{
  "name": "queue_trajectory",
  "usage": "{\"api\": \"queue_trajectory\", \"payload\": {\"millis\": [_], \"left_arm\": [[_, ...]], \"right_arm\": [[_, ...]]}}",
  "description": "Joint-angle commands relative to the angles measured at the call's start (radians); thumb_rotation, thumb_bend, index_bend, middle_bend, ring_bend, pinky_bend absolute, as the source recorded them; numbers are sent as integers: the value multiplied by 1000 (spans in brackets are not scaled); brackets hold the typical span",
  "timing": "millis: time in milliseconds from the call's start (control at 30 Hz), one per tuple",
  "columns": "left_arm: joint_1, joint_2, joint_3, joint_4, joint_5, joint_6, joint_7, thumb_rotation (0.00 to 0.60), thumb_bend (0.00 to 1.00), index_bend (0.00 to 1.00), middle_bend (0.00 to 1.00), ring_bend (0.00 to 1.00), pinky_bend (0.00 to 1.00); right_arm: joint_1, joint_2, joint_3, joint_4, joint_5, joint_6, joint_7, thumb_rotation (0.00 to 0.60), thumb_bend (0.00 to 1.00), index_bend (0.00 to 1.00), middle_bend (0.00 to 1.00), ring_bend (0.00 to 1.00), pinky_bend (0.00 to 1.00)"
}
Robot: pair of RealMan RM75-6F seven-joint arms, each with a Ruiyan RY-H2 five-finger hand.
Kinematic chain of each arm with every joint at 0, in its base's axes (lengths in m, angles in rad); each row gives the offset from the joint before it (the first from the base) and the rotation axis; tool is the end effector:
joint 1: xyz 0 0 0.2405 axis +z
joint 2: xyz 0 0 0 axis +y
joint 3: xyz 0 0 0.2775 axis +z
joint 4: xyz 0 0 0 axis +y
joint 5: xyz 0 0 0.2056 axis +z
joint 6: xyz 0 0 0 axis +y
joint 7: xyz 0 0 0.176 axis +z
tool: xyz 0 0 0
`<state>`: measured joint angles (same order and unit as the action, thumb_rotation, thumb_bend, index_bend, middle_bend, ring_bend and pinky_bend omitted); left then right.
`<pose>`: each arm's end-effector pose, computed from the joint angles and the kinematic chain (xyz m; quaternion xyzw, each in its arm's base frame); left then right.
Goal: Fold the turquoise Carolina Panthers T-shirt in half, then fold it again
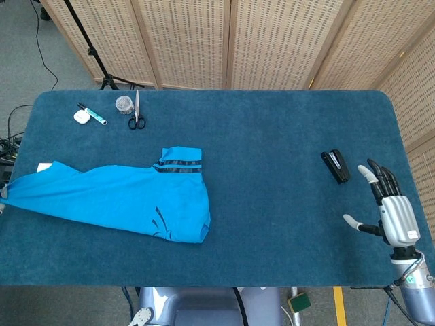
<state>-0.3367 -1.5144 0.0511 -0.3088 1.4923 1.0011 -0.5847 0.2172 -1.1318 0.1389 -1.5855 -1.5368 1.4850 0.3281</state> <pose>-0.4919 0.3242 0.1849 -0.6455 -0.3743 -0.1879 0.6387 -0.2844 -0.2718 0.1837 0.5518 -0.4060 0.5445 0.4839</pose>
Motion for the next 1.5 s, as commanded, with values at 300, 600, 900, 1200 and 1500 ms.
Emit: {"api": "queue_trajectory", "payload": {"millis": [300,600,900,1200,1500], "left_arm": [[-17,-61,-27,95,-21,-93,-47,600,555,782,0,0,0],[-91,-33,-105,-9,-47,75,-149,600,555,782,0,0,0],[-231,49,-159,-416,24,317,75,600,554,789,0,0,0],[-360,63,-212,-888,60,277,505,600,555,791,0,0,0],[-434,-15,-221,-1047,109,251,731,600,554,794,0,0,0]], "right_arm": [[0,-1,3,0,5,-1,-1,600,0,0,0,0,0],[-5,11,6,-9,-2,12,19,600,0,0,0,0,0],[-15,33,9,-23,-10,34,60,600,0,0,0,0,0],[-28,57,10,-29,-23,57,116,600,0,0,0,0,0],[-35,71,14,-24,-19,67,154,600,0,0,0,0,0]]}}
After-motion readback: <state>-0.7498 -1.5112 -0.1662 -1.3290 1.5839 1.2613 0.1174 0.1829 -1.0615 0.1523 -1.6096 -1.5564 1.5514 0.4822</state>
